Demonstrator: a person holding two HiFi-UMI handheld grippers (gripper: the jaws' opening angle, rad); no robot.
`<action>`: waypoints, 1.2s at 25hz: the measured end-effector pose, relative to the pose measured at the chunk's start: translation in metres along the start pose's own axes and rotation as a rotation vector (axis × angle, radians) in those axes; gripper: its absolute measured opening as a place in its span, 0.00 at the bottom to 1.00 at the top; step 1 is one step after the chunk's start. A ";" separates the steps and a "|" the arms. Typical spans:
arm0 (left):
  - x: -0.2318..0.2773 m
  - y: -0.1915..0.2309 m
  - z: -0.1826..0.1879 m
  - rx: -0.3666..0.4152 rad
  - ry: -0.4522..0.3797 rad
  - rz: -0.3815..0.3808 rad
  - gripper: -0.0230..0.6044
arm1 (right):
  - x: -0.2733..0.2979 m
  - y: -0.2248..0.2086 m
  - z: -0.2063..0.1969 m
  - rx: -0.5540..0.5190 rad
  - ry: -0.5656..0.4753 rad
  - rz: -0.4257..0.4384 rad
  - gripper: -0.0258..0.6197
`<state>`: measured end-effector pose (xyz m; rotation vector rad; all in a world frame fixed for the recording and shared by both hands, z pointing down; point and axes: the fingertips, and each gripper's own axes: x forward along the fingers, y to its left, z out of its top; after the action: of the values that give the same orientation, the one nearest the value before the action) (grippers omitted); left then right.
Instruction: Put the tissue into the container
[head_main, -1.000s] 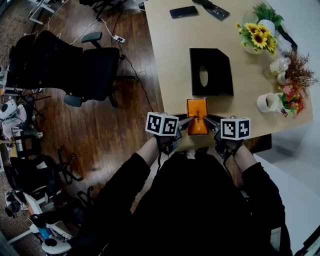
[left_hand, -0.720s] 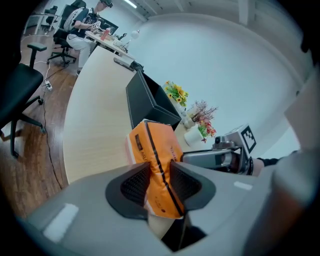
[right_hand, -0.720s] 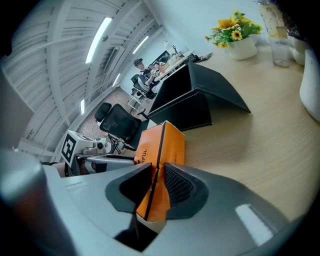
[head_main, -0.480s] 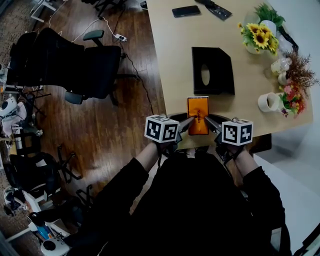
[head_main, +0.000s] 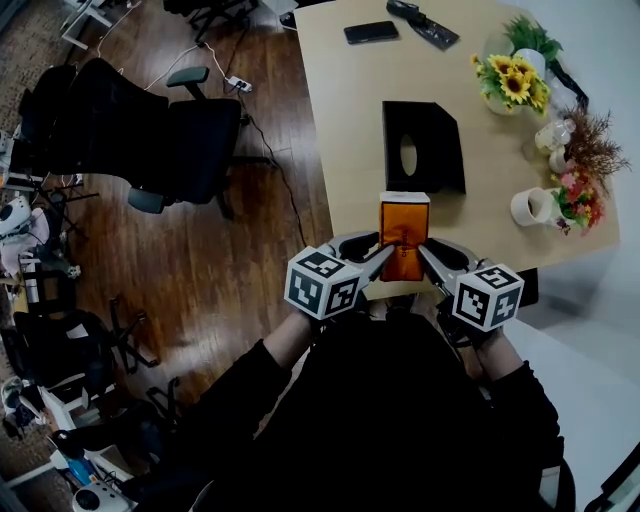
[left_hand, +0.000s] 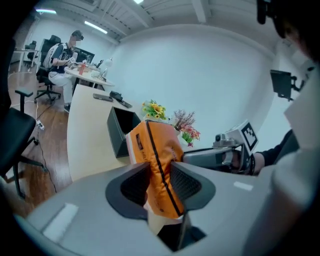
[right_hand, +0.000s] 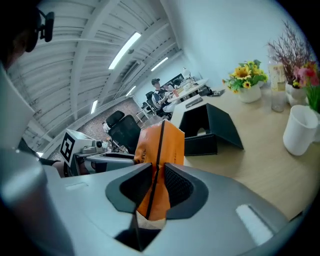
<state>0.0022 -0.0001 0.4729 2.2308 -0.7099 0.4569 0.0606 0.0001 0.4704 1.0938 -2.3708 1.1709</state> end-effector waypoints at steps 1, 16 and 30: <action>-0.004 -0.006 0.005 0.028 -0.016 -0.002 0.21 | -0.006 0.005 0.004 -0.012 -0.022 -0.003 0.16; -0.064 -0.063 0.084 0.289 -0.225 -0.023 0.20 | -0.064 0.071 0.079 -0.171 -0.275 -0.045 0.16; -0.112 -0.063 0.103 0.380 -0.318 -0.087 0.20 | -0.064 0.122 0.097 -0.260 -0.345 -0.117 0.16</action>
<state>-0.0366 -0.0012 0.3127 2.7195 -0.7296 0.2055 0.0219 0.0053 0.3063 1.4101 -2.5730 0.6521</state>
